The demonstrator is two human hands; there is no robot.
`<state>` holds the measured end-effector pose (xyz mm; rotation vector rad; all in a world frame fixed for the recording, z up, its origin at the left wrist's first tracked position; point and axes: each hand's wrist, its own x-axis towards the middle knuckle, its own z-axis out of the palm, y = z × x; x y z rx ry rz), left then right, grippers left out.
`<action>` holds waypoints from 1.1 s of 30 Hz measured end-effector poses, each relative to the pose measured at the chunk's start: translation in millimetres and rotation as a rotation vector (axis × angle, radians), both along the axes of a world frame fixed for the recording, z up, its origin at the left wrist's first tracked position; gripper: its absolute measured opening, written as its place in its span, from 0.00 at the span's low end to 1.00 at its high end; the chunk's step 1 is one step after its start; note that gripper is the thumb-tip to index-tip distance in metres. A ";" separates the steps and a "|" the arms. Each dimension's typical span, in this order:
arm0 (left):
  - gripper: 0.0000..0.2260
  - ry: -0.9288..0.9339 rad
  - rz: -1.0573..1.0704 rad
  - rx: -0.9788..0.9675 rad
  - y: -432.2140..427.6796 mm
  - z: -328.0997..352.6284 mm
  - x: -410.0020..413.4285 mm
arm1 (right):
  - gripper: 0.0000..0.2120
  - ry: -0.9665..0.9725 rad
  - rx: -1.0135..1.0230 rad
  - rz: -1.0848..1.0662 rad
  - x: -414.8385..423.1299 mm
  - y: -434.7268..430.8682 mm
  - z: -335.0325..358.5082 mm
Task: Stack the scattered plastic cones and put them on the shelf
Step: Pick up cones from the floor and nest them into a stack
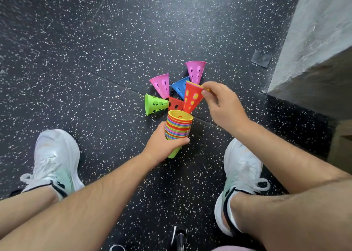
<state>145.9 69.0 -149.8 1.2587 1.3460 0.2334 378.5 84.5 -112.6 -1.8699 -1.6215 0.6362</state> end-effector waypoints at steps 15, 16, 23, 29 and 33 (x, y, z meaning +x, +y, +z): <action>0.25 0.039 0.023 0.028 -4.0 3.8 -9.0 | 0.14 0.169 -0.280 0.173 -24.4 -10.2 -4.2; 0.26 0.043 0.028 0.031 -3.1 4.4 -10.3 | 0.14 0.153 -0.252 0.159 -25.9 -8.3 -5.0; 0.34 0.043 0.063 0.025 7.6 3.8 -16.2 | 0.15 0.004 -0.197 0.170 -26.0 11.7 -20.7; 0.29 0.006 0.079 0.011 11.3 4.9 -17.8 | 0.14 -0.140 -0.321 0.212 -30.3 19.2 -28.8; 0.28 -0.009 0.081 0.002 11.0 2.1 -21.1 | 0.09 -0.100 -0.317 0.174 -34.0 14.4 -34.2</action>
